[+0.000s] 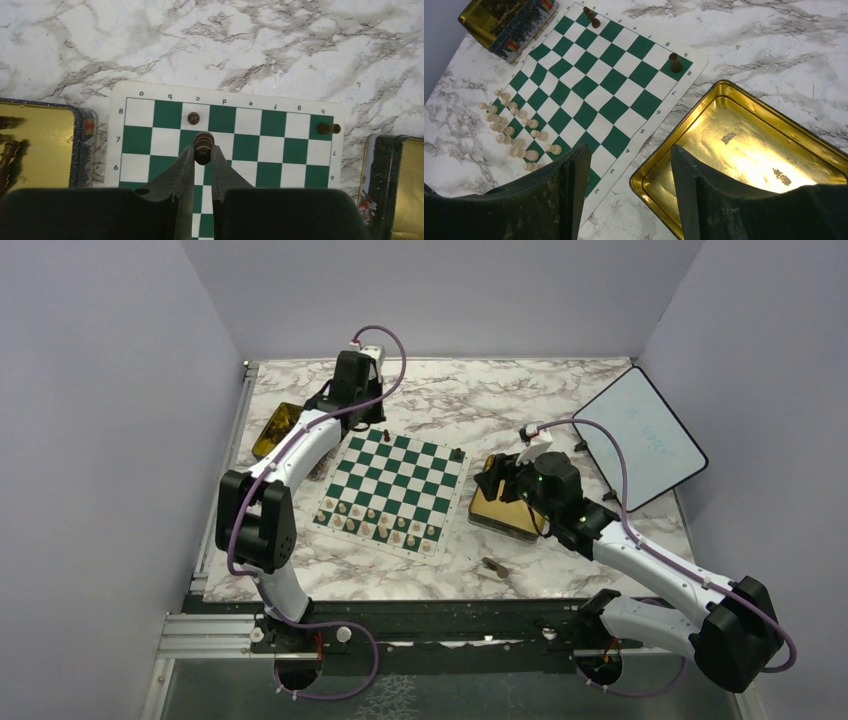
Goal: Set up the chess pieces on the board
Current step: Place the chess piece on the chessboard.
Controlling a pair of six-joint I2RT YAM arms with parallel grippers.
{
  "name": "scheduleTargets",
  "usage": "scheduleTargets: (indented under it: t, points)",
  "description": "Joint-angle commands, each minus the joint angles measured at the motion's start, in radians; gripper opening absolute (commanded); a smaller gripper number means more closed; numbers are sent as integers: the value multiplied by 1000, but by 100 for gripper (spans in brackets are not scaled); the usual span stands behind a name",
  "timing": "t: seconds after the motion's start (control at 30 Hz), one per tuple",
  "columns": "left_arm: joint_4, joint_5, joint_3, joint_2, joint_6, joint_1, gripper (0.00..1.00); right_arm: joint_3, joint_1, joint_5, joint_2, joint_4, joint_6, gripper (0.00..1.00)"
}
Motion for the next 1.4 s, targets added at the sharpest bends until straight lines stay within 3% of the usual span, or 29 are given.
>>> scheduleTargets:
  t: [0.0, 0.53, 1.37]
  points:
    - [-7, 8, 66, 42, -20, -44, 13, -14, 1, -3, -25, 0, 7, 65]
    - [1, -47, 178, 248, -62, -246, 12, -31, 2, 13, -51, -12, 8, 65]
    - [64, -108, 171, 354, -44, -254, 12, -34, 2, 34, -59, -13, -3, 65]
